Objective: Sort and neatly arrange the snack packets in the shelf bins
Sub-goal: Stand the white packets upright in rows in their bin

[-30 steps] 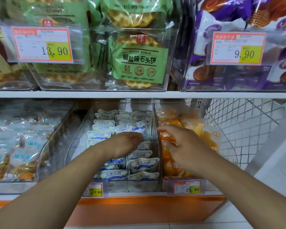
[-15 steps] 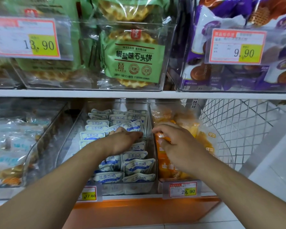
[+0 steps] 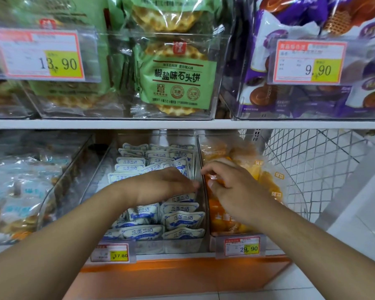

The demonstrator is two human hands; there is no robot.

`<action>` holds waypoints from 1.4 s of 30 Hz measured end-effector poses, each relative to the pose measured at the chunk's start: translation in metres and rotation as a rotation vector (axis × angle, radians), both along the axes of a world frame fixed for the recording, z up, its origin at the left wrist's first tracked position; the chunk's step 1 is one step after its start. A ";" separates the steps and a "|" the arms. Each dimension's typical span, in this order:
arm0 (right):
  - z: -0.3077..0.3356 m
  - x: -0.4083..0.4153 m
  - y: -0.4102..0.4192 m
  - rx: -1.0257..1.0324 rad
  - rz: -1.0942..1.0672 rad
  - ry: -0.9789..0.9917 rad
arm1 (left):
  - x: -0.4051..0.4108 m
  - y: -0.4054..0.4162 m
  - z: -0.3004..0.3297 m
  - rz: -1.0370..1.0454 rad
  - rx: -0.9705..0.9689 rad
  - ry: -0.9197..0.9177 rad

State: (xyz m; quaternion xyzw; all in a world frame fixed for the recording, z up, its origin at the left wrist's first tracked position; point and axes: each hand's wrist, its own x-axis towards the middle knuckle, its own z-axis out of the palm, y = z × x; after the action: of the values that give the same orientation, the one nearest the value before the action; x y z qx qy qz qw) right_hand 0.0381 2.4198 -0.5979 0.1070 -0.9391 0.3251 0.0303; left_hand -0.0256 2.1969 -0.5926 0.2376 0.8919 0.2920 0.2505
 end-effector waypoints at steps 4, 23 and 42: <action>0.003 0.003 -0.001 0.016 0.008 -0.020 | 0.019 -0.004 0.003 -0.198 -0.143 0.145; -0.003 0.002 -0.004 0.028 0.017 -0.020 | 0.015 -0.008 -0.017 -0.025 -0.198 0.293; 0.002 0.005 -0.013 -0.135 -0.124 -0.077 | 0.012 0.008 -0.027 -0.115 -0.466 0.627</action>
State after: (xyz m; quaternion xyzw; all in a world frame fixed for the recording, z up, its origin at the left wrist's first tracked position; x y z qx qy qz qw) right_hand 0.0434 2.4065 -0.5963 0.0337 -0.9204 0.3890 0.0215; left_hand -0.0138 2.2054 -0.6192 0.3014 0.9529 -0.0194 0.0291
